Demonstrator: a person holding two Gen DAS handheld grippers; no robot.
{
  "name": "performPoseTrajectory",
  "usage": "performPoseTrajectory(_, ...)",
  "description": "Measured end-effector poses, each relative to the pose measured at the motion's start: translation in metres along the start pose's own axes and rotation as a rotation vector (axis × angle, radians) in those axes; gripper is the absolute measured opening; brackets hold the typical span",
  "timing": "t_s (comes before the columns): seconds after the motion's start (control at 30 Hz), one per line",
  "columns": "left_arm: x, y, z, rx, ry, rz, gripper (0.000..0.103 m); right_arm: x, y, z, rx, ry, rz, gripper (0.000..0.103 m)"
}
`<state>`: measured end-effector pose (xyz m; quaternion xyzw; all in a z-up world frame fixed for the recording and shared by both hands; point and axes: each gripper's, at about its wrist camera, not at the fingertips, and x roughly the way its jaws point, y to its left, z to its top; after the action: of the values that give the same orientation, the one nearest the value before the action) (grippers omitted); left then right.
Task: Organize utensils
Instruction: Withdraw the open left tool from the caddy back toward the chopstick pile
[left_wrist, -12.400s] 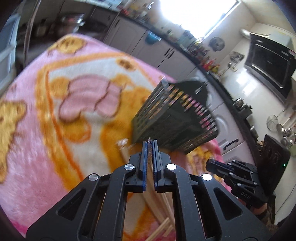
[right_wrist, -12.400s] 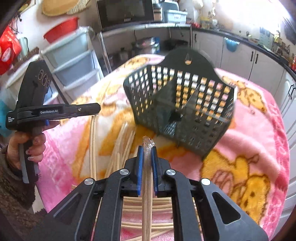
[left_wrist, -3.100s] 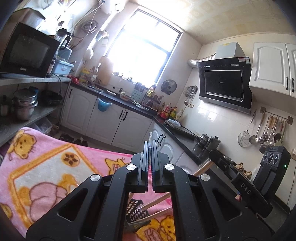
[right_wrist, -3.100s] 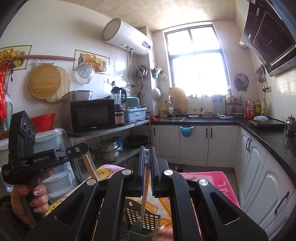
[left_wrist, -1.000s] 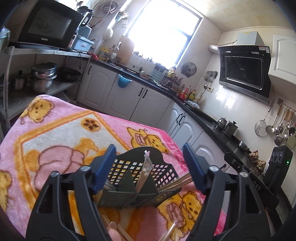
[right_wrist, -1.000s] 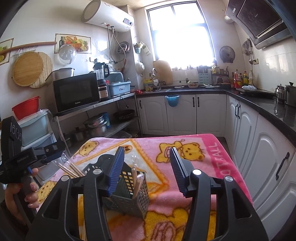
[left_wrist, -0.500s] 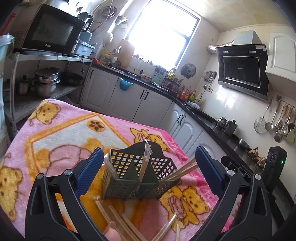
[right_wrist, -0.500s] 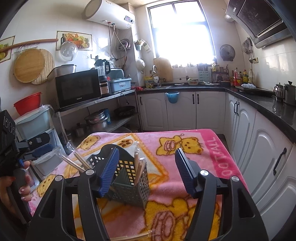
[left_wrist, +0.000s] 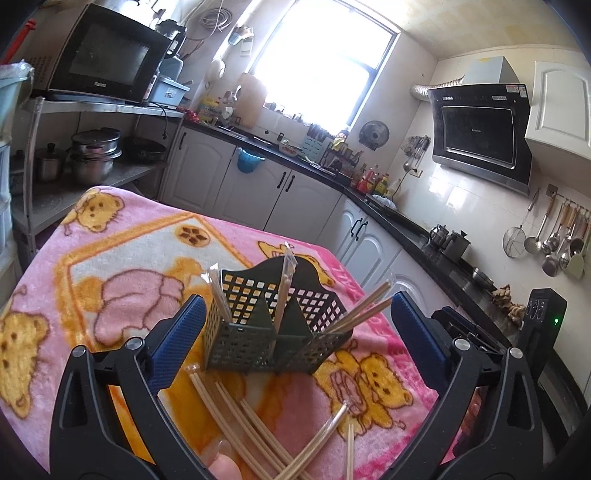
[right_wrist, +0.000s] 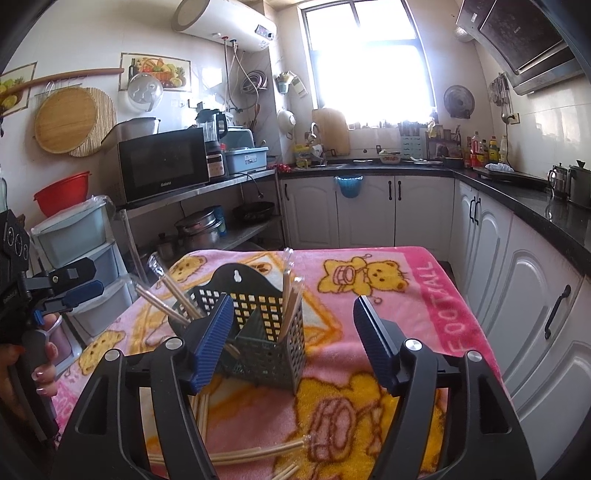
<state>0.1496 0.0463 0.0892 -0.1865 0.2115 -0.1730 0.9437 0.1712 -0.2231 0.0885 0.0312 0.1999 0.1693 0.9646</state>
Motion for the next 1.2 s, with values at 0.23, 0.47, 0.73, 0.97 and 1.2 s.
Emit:
performPoseTrajectory(0.23, -0.005, 0.0, -0.01, 0.01, 0.001, 0.019, 0.092, -0.004, 0.005, -0.011, -0.009, 0.024, 0.01, 0.066)
performPoseTrajectory(0.47, -0.01, 0.001, -0.021, 0.022, 0.008, 0.041, 0.092, -0.003, 0.01, -0.02, -0.018, 0.047, 0.017, 0.066)
performPoseTrajectory(0.73, -0.007, 0.01, -0.036, 0.013, 0.054, 0.066, 0.092, -0.001, 0.012, -0.033, -0.024, 0.086, 0.025, 0.066)
performPoseTrajectory(0.97, -0.003, 0.017, -0.05, 0.007, 0.1, 0.09, 0.092, 0.006, 0.011, -0.047, -0.015, 0.134, 0.032, 0.066)
performPoseTrajectory(1.2, -0.003, 0.021, -0.062, 0.001, 0.129, 0.11, 0.092, 0.01, 0.011, -0.064, -0.003, 0.181, 0.039, 0.066)
